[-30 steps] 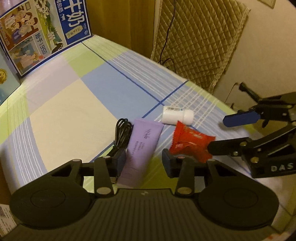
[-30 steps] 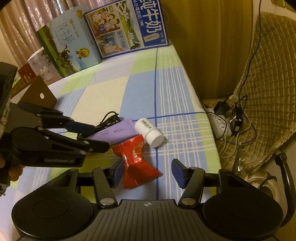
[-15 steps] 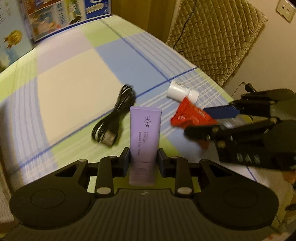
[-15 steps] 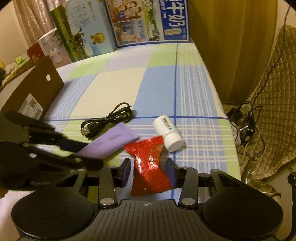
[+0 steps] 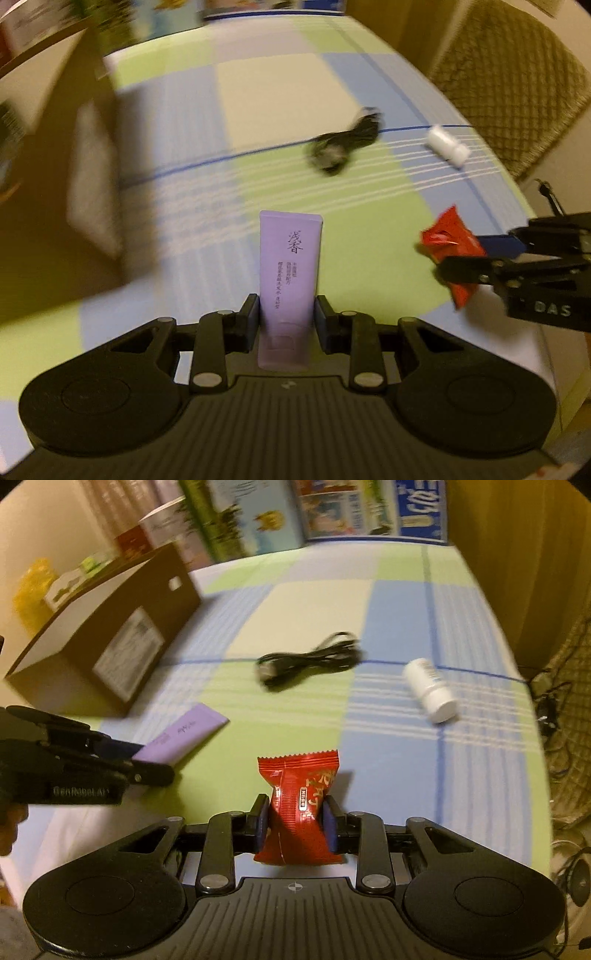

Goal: Organize objects
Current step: 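Carry the purple tube and red candy packet toward the brown box with both tools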

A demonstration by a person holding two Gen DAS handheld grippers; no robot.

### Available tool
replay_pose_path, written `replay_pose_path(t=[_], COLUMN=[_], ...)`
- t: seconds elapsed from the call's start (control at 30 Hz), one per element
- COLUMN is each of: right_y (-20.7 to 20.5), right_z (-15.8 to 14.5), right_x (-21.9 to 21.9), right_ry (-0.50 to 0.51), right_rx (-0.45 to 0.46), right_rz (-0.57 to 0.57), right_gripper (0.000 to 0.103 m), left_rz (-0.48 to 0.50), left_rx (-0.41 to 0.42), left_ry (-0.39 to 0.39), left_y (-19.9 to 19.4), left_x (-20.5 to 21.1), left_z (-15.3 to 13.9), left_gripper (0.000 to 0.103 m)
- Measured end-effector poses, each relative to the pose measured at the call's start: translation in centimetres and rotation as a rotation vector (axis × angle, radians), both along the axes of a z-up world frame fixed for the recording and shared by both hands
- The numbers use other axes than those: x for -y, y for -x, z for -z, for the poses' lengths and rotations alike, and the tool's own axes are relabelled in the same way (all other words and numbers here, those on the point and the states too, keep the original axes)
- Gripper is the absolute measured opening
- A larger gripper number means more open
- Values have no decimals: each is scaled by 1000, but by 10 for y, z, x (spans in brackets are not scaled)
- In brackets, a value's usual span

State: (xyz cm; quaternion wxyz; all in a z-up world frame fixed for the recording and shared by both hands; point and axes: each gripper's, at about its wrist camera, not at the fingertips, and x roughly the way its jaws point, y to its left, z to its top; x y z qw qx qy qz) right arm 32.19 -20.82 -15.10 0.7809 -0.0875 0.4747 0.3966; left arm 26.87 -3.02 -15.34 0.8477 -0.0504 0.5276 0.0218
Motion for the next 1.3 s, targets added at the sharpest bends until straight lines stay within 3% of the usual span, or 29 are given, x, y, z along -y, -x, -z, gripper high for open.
replay_pose_path(t=[0.37, 0.5, 0.57, 0.63, 0.67, 0.87, 0.97, 1.0, 1.03, 1.3], right_y=[44, 49, 50, 51, 52, 55, 59, 60, 60, 67], right_z=[4, 6, 7, 7, 6, 7, 7, 6, 6, 4], right_x=[-30, -39, -43, -46, -48, -53, -55, -55, -55, -59], right_ry=[-7, 11, 16, 20, 27, 59, 62, 64, 62, 61], right_rx=[-21, -1, 8, 13, 20, 58, 59, 61, 56, 34], right_rz=[-193, -208, -201, -188, -182, -167, -182, -184, -187, -184], right_gripper=[27, 28, 32, 46, 47, 48, 43, 32, 28, 25], left_rz=[-278, -321, -321, -312, -311, -280, -276, -275, -275, -284], left_rx=[-46, -43, -38, -30, -29, -37, -37, -36, -36, -35], left_ry=[3, 26, 21, 16, 11, -45, -57, -50, -43, -9], left_y=[78, 86, 83, 81, 81, 72, 74, 76, 77, 93], left_x=[-47, -52, -51, -49, -49, -40, -40, -41, -42, -49], left_z=[-5, -6, -6, -7, -6, -4, -4, -5, -5, -6], left_gripper=[26, 27, 28, 35, 35, 35, 28, 28, 28, 28])
